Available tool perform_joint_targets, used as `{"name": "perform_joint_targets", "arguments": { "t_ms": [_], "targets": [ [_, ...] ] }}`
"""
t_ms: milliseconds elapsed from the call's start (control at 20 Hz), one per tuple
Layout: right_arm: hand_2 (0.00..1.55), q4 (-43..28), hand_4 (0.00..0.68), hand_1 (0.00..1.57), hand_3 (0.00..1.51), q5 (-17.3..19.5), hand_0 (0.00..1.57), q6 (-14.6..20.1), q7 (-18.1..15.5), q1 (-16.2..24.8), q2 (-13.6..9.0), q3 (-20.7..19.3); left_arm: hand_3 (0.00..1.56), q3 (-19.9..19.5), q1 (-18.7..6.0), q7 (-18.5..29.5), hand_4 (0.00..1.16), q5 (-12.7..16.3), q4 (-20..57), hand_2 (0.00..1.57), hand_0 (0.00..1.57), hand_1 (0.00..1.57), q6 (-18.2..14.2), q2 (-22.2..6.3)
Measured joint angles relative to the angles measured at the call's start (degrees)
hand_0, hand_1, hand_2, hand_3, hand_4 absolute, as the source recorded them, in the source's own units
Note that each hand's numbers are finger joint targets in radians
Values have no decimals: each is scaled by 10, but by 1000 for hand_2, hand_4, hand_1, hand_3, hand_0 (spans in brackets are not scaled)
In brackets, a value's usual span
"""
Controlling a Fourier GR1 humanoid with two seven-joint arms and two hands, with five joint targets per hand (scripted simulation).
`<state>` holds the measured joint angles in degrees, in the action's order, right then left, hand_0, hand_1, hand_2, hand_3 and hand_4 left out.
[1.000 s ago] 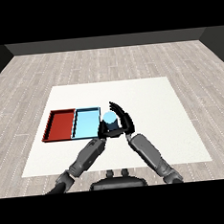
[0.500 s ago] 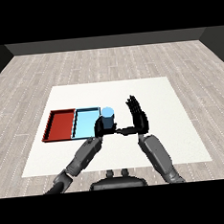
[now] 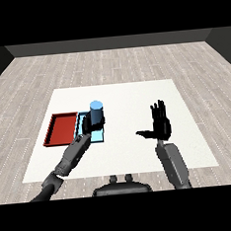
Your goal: Pick the blue can and put it in the blue box
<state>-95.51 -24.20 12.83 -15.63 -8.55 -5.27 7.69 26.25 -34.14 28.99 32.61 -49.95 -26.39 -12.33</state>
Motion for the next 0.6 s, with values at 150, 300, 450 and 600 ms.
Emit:
{"name": "perform_joint_targets", "arguments": {
  "t_ms": [150,300,450,600],
  "targets": [
    [0,7,0,0,0,-9,0,-6,1,2,-4,-15,1504,-2,-11,-30,1115,-23,28,1571,1571,1571,-19,-26],
    [0,12,0,0,0,-14,0,-16,-5,14,-4,-21,1480,3,-33,-73,1027,-47,75,1565,1571,1571,-29,-51],
    [0,16,0,0,0,-14,0,-19,-12,22,0,-22,1403,14,-52,-119,999,-69,132,1520,1571,1571,-34,-60],
    [0,18,0,0,0,-19,0,-21,-10,22,1,-27,835,27,-81,-172,925,-92,201,827,894,894,-41,-52]
  ]
}}
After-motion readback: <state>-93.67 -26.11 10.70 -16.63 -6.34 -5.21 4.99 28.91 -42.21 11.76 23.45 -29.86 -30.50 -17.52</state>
